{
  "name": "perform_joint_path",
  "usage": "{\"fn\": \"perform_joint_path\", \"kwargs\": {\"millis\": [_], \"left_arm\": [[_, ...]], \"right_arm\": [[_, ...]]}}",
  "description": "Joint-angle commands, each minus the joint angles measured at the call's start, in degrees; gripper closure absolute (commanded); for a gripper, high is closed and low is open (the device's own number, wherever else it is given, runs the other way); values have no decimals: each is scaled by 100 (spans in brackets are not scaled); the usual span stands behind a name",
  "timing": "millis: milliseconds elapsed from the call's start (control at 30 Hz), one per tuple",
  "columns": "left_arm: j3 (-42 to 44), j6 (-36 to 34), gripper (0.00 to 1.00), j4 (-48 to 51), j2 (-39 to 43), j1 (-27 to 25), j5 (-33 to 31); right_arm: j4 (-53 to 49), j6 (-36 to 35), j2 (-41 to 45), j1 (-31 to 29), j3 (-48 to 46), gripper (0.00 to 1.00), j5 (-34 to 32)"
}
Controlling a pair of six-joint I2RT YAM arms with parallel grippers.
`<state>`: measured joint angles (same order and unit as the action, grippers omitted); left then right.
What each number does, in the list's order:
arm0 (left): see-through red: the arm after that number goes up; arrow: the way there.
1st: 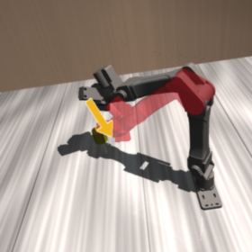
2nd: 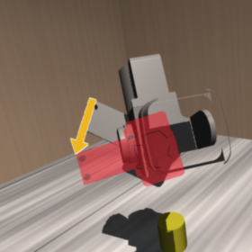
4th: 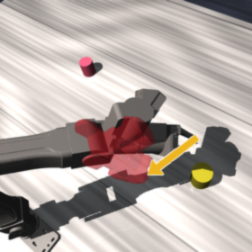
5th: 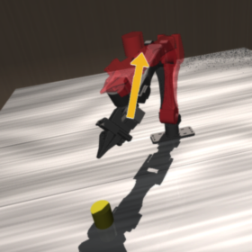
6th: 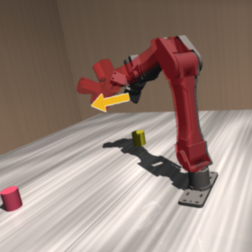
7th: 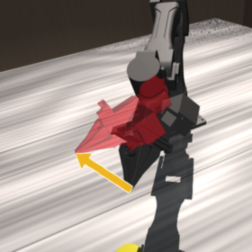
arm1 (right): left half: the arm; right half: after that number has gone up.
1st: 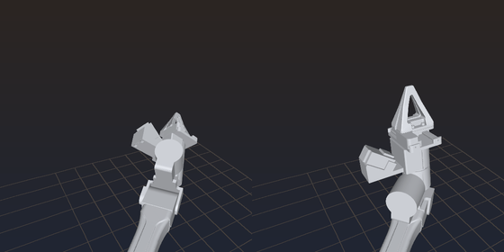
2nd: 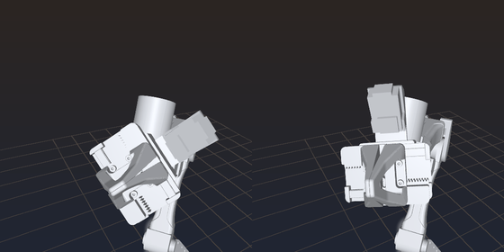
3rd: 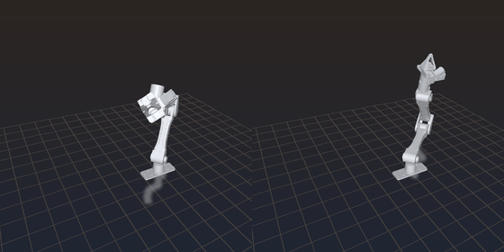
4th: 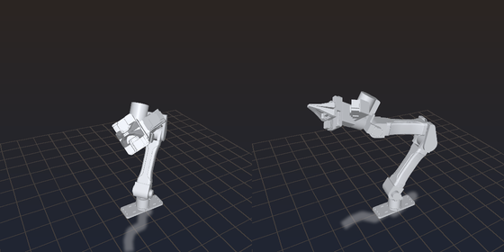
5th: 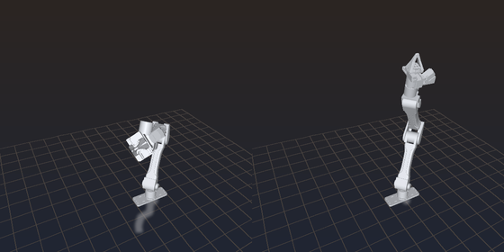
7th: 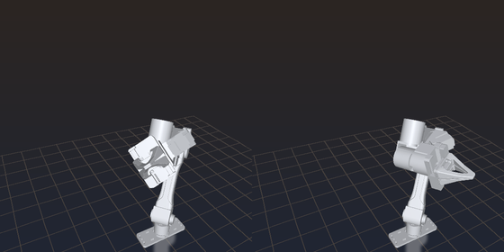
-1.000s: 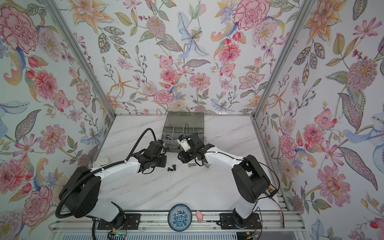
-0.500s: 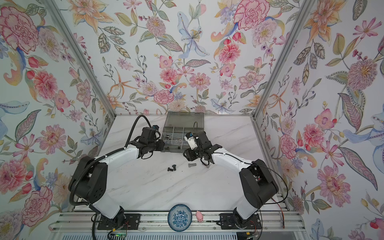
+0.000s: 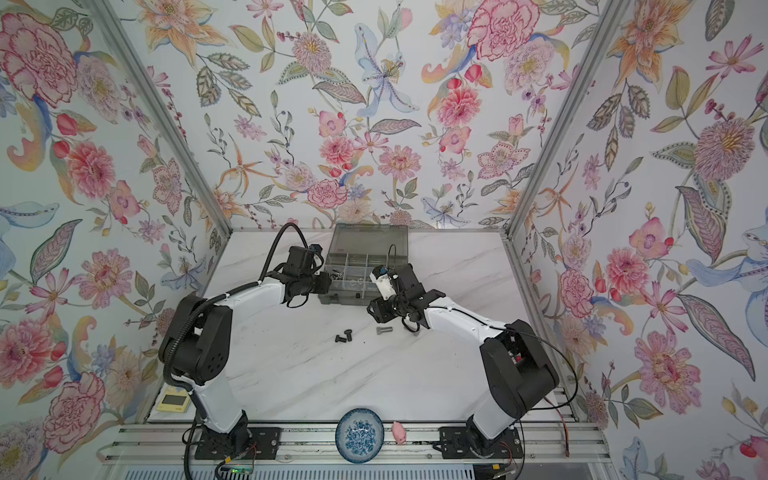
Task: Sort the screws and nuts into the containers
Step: 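Lift the black bolt with the left gripper and carry it over the box, then open the left gripper to drop the black bolt into the box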
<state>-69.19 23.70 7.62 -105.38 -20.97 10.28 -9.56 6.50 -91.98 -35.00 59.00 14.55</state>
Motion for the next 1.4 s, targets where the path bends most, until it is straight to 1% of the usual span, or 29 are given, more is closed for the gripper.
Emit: {"fn": "perform_joint_path", "kwargs": {"millis": [0,200,300,333,400,533,700,833,967,1033,1200,1333,1367], "left_arm": [[-226,-216,100,186,-190,49,5],[-137,-173,100,131,-124,48,4],[-108,-173,94,134,-105,41,-11],[-112,-170,90,134,-97,47,-9],[-94,-167,84,126,-88,46,11],[-86,-147,78,117,-81,44,-1],[-76,-129,77,115,-56,49,48],[0,-95,79,80,47,49,31],[100,-59,88,55,177,46,96],[141,-46,89,63,233,46,104],[251,-24,89,47,326,41,110],[272,-15,82,47,250,38,90],[273,-11,81,39,241,35,109]], "right_arm": [[-2,61,102,40,-65,44,-19],[5,79,66,46,-73,44,4],[-1,87,54,42,-71,44,30],[-2,87,57,42,-64,44,24],[2,88,64,46,-73,43,26],[-2,88,75,46,-78,43,23],[7,88,77,46,-91,43,22],[7,81,66,45,-91,43,22],[7,88,49,46,-88,43,42],[9,88,47,46,-91,43,40],[7,88,30,46,-95,43,40],[7,88,14,41,-82,43,59],[8,88,14,44,-86,43,59]]}}
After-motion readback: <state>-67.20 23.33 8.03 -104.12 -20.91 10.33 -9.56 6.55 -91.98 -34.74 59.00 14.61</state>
